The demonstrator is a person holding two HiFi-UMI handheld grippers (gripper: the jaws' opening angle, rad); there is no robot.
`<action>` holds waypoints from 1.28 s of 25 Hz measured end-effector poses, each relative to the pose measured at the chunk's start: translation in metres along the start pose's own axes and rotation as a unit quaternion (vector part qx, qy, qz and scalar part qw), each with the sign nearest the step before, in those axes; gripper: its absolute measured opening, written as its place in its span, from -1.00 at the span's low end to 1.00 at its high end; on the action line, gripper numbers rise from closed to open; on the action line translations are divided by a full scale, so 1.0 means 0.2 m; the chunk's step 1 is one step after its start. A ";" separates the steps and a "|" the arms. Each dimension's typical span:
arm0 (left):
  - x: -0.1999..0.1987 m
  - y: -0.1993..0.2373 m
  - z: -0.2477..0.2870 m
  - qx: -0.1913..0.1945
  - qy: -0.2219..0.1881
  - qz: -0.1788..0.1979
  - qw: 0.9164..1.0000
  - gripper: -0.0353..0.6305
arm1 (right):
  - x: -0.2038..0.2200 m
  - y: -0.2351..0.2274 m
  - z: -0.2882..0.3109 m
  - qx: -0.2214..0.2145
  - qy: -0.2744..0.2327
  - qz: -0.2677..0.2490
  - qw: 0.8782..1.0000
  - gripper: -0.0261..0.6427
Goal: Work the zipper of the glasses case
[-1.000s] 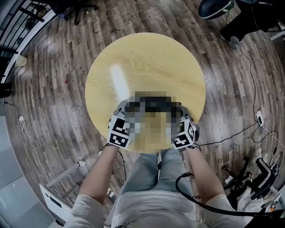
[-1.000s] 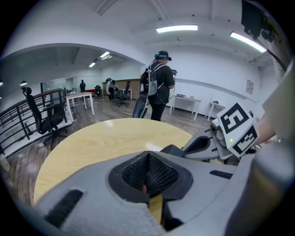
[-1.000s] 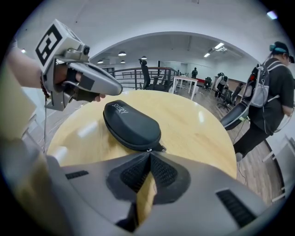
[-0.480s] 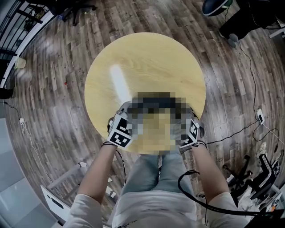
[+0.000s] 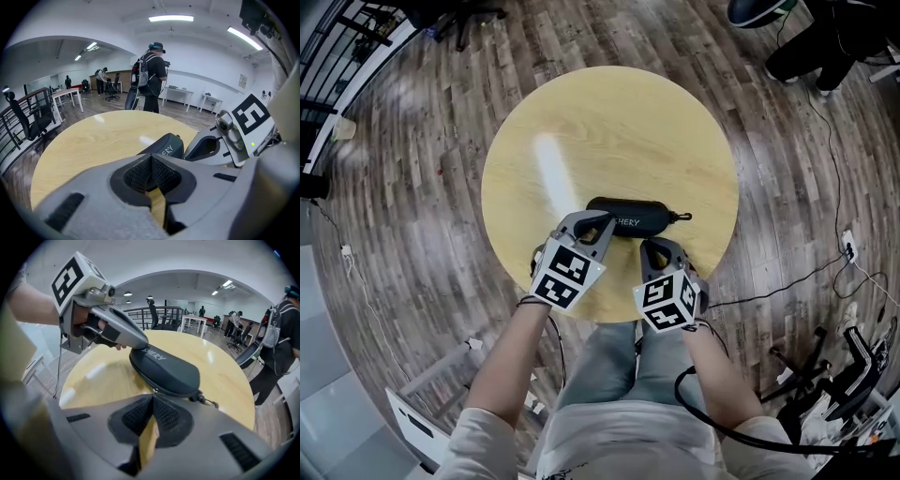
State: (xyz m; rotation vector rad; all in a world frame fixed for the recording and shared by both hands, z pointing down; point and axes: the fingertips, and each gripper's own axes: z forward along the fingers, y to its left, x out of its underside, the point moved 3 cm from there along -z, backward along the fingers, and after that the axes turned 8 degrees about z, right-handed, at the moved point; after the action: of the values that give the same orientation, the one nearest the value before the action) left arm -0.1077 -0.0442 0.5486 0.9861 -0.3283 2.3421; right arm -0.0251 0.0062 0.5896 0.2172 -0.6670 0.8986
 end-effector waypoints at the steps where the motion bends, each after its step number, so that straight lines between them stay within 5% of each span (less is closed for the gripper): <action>1: 0.00 0.00 0.00 -0.001 0.000 0.000 1.000 -0.88 | -0.02 0.03 0.02 -0.005 -0.001 -0.001 1.000 -0.92; 14: -0.06 0.05 -0.01 0.003 0.003 0.012 1.000 -0.87 | -0.02 -0.11 -0.02 -0.004 -0.001 -0.022 1.000 -0.92; 20: -0.04 -0.10 0.04 0.088 0.015 0.006 0.996 -0.88 | -0.05 -0.33 -0.02 0.021 0.002 -0.038 0.999 -0.92; 25: -0.08 -0.20 0.07 0.125 0.014 -0.005 0.992 -0.88 | -0.08 -0.41 0.02 -0.002 -0.002 -0.055 0.998 -0.92; 32: -0.23 -0.04 0.07 0.101 -0.016 -0.005 0.995 -0.88 | -0.16 -0.43 0.06 -0.015 -0.012 -0.113 0.993 -0.91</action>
State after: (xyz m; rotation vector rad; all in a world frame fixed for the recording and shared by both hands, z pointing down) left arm -0.0677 -0.0628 0.5256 1.1164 -0.0987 2.3870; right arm 0.0215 -0.0732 0.5877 0.2720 -0.6638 0.6702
